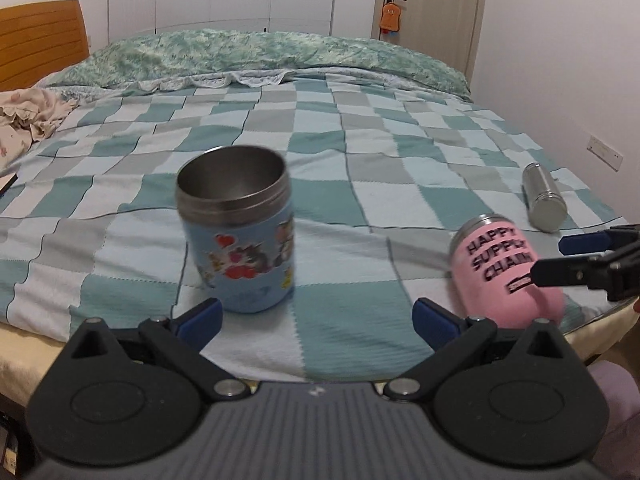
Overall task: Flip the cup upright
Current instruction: 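Grasp the lying pink canister around its body with the right tool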
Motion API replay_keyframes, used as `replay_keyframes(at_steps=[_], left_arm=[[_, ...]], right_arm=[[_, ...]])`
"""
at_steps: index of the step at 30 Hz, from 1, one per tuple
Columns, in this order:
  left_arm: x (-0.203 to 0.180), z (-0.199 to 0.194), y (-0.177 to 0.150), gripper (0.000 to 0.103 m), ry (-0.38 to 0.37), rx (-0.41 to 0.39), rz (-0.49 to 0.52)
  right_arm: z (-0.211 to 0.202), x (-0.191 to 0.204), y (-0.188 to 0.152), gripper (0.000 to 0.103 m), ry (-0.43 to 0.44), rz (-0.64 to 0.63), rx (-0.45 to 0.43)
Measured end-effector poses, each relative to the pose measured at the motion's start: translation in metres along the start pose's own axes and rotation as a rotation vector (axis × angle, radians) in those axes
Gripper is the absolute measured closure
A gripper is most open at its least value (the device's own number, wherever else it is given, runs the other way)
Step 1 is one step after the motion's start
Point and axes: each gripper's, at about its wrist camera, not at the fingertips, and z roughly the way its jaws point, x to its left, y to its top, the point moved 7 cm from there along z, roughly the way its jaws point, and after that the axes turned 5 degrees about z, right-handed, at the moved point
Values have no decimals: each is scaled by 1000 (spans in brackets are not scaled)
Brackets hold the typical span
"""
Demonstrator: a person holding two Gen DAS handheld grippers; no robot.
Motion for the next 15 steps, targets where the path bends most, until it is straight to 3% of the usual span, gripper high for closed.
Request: replay_keyframes(at_steps=[12, 15], left_arm=[[8, 27, -4, 0, -17, 7, 11], [8, 30, -5, 0, -26, 14, 2]], right_arm=[[66, -14, 7, 0, 27, 271, 193], [81, -22, 5, 10, 45, 355, 235]])
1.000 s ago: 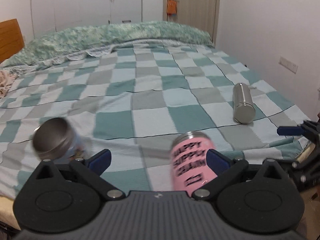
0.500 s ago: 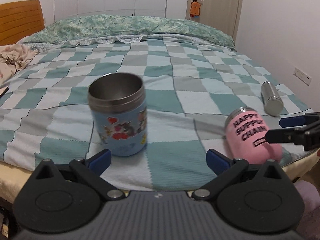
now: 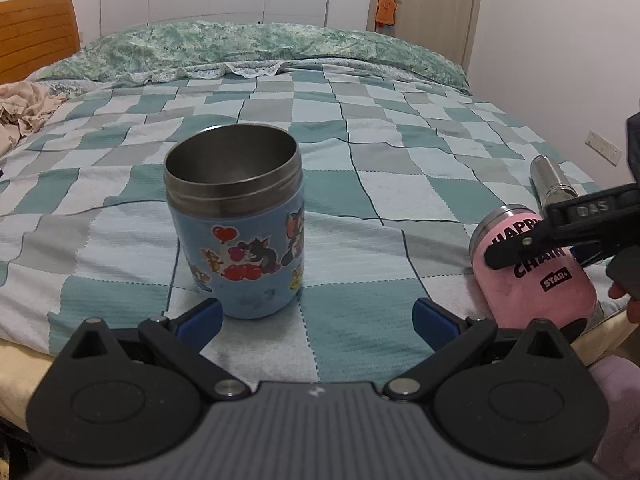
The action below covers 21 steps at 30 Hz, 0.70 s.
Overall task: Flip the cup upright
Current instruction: 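Grasp the lying pink canister around its body with the right tool, then rotate the pink canister with the right tool until its open rim faces up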
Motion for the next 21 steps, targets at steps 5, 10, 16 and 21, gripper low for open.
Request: replay_keyframes(at_steps=[5, 10, 16, 21], left_arm=[[-1, -1, 2, 0, -16, -3, -15], [-3, -3, 3, 0, -17, -4, -18], [-10, -8, 3, 0, -20, -2, -20], [-8, -15, 3, 0, -15, -15, -35]], right_arm=[[12, -5, 0, 13, 32, 91, 37], [8, -7, 0, 14, 59, 96, 32], [-10, -2, -9, 14, 96, 25, -93], [-33, 11, -17, 16, 114, -95, -237]])
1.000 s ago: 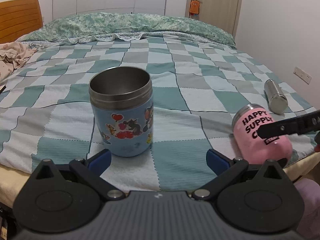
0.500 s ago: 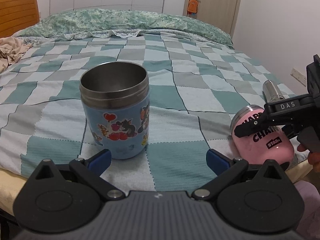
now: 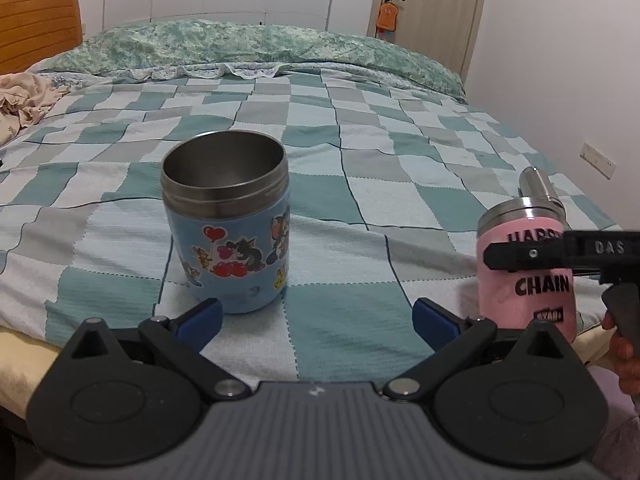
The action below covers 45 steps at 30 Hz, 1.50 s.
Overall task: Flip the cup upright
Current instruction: 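Rotate the pink canister with the right tool until its open rim faces up, then set the pink canister down beside the blue canister and open the right tool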
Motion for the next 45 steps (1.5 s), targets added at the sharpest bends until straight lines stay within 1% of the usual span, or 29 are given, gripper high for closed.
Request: replay_keyframes(at_steps=[3, 8, 11, 15, 18, 21, 23, 27, 28, 29, 36, 38, 39, 40, 45], left_arm=[[2, -5, 2, 0, 5, -16, -11], [8, -12, 8, 0, 18, -50, -35], [12, -16, 13, 0, 28, -66, -44], [18, -21, 21, 0, 52, -93, -49], [22, -24, 24, 0, 70, -110, -51], [27, -22, 24, 0, 92, -117, -48], [30, -20, 23, 0, 103, -112, -49], [37, -15, 19, 0, 128, -101, -44], [39, -14, 18, 0, 132, -99, -45], [40, -14, 17, 0, 133, -97, -46], [42, -18, 16, 0, 146, -106, -44], [39, -20, 17, 0, 151, -112, -37], [38, -23, 17, 0, 152, -120, -31], [37, -25, 19, 0, 151, -132, -26], [23, -41, 24, 0, 175, -179, 1]], right_arm=[[-10, 8, 5, 17, 8, -57, -73], [-18, 27, 15, 19, -8, -174, -161], [-21, 40, 29, 19, -10, -229, -228], [-27, 70, 53, 19, -14, -331, -334], [-21, 91, 65, 19, -41, -417, -389], [0, 101, 62, 19, -70, -476, -386], [19, 99, 52, 19, -83, -472, -349], [64, 81, 24, 19, -89, -432, -241], [64, 82, 19, 19, -68, -454, -292], [66, 82, 15, 19, -72, -471, -297], [64, 87, 12, 19, -88, -486, -290], [61, 88, 11, 14, -83, -480, -285], [56, 89, 10, 6, -80, -480, -299], [49, 90, 10, 0, -75, -484, -325], [0, 99, 15, 0, -35, -514, -428]])
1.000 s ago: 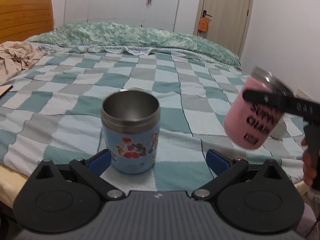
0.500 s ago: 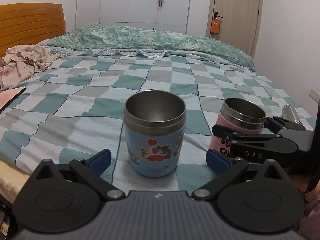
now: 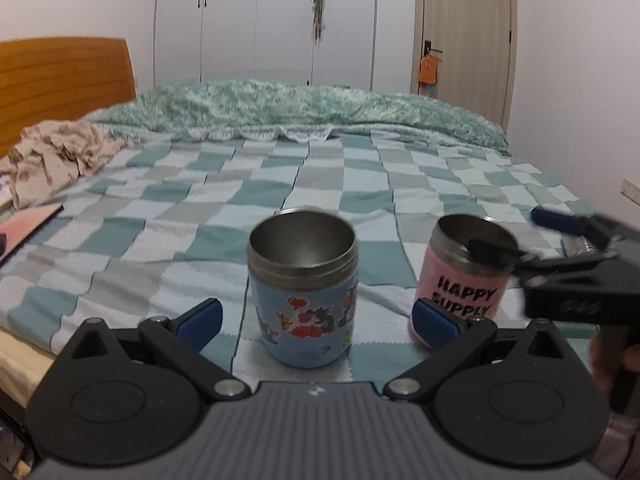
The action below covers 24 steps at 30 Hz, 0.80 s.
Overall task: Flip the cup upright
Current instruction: 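Set the pink canister down beside the blue canister and open the right tool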
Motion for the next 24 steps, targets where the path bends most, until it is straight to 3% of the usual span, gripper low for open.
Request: replay_keyframes(at_steps=[5, 9, 16, 21, 24], left_arm=[[-14, -23, 9, 0, 5, -83, -14], [-28, -36, -1, 0, 2, -142, -62], [-57, -36, -41, 0, -14, -182, -45], [-74, -41, -73, 0, 24, -250, -3], [-81, -42, -85, 0, 9, -257, 6]], right_arm=[[-56, -10, 35, 0, -1, 1, -122], [-103, -27, 38, 0, -26, 9, -171], [-164, -62, -9, 0, -157, -18, -176], [-192, -73, -55, 0, -208, -12, -157], [-201, -75, -82, 0, -249, -37, -155]])
